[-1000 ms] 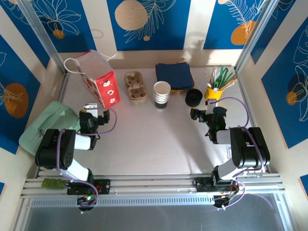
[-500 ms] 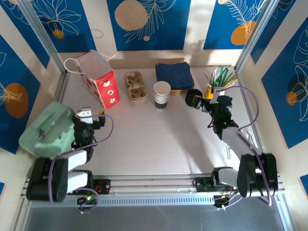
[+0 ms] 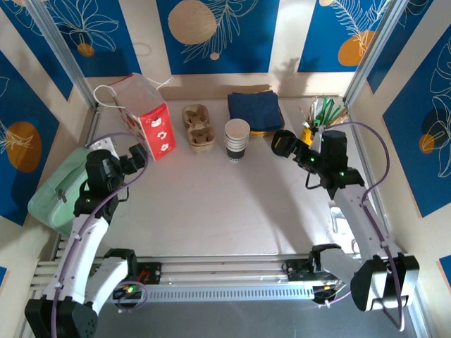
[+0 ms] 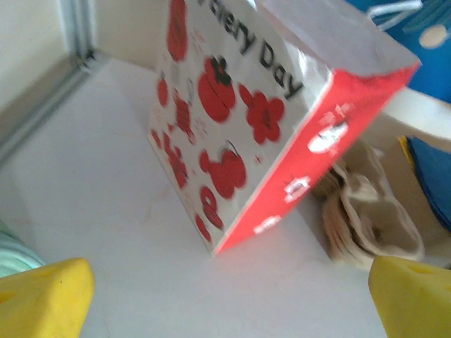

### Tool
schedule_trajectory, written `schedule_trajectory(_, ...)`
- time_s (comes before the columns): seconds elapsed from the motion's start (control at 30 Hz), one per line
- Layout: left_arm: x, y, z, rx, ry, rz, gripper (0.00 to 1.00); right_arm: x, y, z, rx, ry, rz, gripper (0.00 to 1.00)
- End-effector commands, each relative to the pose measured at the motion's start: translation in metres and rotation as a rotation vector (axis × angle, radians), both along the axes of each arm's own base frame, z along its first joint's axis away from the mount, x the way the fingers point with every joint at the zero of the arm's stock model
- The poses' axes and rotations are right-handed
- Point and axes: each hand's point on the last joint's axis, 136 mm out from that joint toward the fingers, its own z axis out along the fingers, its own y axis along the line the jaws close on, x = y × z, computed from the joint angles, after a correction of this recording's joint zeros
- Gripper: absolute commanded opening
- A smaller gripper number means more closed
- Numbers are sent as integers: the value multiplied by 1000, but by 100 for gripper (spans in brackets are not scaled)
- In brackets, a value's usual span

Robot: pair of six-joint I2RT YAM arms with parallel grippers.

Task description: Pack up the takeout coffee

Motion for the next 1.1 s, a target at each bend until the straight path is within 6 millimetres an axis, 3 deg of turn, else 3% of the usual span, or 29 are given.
schedule_trajectory(0.0,-19,-30,-13,-103,172,-138,99,-8,33,5,44,104,68,100)
schedule_trajectory(0.13,-30,-49,-8,-127,242,-260,99,8,59,9,-67,131,81,99)
schedule_trajectory(0.5,-43,-98,18,-312,170,-514,99,68,92,9,-435,150,19,84)
schedule_trajectory(0.7,-47,-99,18,-322,147,-520,100,91,97,-2,-548,197,4,66)
schedule_trajectory(0.97,-43,-100,13,-351,149,-513,99,104,101,-12,-564,222,0,54)
schedule_trajectory(1.07,-42,-97,13,-350,146,-492,99,105,105,-16,-550,227,11,54)
